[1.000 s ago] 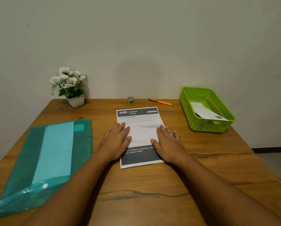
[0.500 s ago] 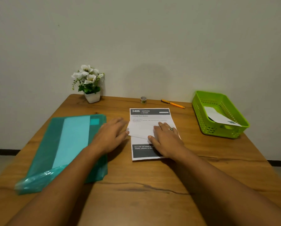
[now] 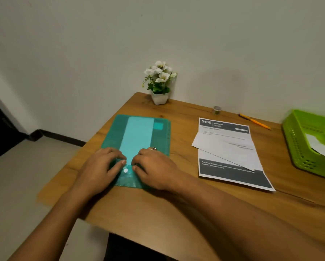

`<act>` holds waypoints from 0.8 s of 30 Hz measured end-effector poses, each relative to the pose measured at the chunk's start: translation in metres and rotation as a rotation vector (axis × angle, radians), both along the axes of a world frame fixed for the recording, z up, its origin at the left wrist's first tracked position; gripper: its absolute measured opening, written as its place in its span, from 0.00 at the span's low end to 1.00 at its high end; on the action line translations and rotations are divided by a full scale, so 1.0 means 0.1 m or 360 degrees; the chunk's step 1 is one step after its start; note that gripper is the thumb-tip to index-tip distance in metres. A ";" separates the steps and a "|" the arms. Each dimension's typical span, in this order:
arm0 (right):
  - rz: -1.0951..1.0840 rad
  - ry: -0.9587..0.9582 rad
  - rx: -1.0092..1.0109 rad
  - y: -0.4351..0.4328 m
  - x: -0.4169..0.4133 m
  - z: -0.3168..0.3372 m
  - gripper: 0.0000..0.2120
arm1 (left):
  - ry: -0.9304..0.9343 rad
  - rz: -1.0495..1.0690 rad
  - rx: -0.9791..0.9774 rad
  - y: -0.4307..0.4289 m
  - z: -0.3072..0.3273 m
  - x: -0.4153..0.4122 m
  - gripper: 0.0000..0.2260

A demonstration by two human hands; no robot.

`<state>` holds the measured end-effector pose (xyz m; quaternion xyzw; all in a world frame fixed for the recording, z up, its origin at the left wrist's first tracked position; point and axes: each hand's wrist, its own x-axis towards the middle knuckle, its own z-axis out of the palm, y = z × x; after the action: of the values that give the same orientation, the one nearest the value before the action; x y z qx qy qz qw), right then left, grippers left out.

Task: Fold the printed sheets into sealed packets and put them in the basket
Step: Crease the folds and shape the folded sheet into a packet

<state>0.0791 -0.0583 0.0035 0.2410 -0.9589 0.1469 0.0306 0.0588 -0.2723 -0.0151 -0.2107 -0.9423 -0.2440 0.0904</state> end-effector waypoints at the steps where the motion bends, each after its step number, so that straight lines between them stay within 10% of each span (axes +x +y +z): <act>1: 0.0001 -0.0018 -0.0016 -0.01 -0.02 -0.02 0.14 | -0.0023 0.0008 0.0016 0.01 0.01 0.00 0.07; 12: -0.0138 -0.0430 -0.0354 0.10 -0.08 0.09 0.14 | -0.0881 -0.0259 0.0271 -0.14 0.33 0.02 0.11; 18: 0.0016 -0.0307 -0.0104 0.13 0.02 -0.01 0.30 | -0.0492 -0.0278 -0.0121 -0.20 0.12 0.11 0.22; 24: 0.0089 -0.0037 0.0031 0.10 0.10 -0.01 0.24 | -0.0038 -0.0202 -0.0263 -0.17 0.01 0.19 0.16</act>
<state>0.0893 -0.0480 0.0029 0.2662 -0.9534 0.1412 0.0131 0.0780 -0.2889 -0.0145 -0.2737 -0.9450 -0.1733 0.0460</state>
